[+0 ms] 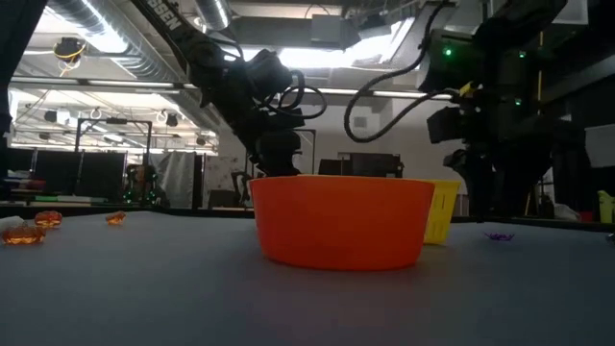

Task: Sort Halloween decoration
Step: Put the purple spider toy into the orange bin

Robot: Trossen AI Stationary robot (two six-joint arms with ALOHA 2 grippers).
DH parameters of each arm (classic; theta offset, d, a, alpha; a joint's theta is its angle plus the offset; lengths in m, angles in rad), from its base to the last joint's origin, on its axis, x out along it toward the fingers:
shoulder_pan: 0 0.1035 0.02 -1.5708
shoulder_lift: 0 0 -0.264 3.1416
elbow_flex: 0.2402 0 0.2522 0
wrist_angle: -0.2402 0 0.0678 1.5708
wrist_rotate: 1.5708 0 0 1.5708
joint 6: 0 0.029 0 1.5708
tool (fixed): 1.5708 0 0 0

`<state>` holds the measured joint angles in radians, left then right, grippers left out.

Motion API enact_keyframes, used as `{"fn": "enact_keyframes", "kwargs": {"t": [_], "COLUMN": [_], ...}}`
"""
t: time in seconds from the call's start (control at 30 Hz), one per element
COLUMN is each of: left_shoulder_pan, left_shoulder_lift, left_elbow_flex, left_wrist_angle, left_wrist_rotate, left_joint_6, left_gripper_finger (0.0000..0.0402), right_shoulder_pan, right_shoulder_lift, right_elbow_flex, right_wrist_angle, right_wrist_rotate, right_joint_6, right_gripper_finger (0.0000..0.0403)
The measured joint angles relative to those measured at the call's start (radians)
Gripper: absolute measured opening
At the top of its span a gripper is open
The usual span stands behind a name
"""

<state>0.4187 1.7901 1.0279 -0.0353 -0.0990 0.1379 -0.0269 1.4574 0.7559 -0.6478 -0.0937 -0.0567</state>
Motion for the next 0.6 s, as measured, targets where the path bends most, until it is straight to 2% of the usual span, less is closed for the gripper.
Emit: {"fn": "enact_keyframes", "kwargs": {"t": [0.4,0.6], "left_shoulder_pan": [-0.001,-0.001], "left_shoulder_lift": [0.0,0.0], "left_elbow_flex": [0.0,0.0], "left_wrist_angle": [0.0,0.0], "left_wrist_rotate": [0.0,0.0], "left_joint_6": [-0.023,-0.023], "left_gripper_finger": [0.0157,0.0157], "right_shoulder_pan": [0.0,0.0], "right_shoulder_lift": [0.113,0.114], "right_elbow_flex": [0.005,0.004], "right_wrist_angle": [0.002,0.001], "right_wrist_rotate": [0.014,0.016], "right_joint_6": [-0.004,-0.004], "right_gripper_finger": [0.0232,0.0188]}}
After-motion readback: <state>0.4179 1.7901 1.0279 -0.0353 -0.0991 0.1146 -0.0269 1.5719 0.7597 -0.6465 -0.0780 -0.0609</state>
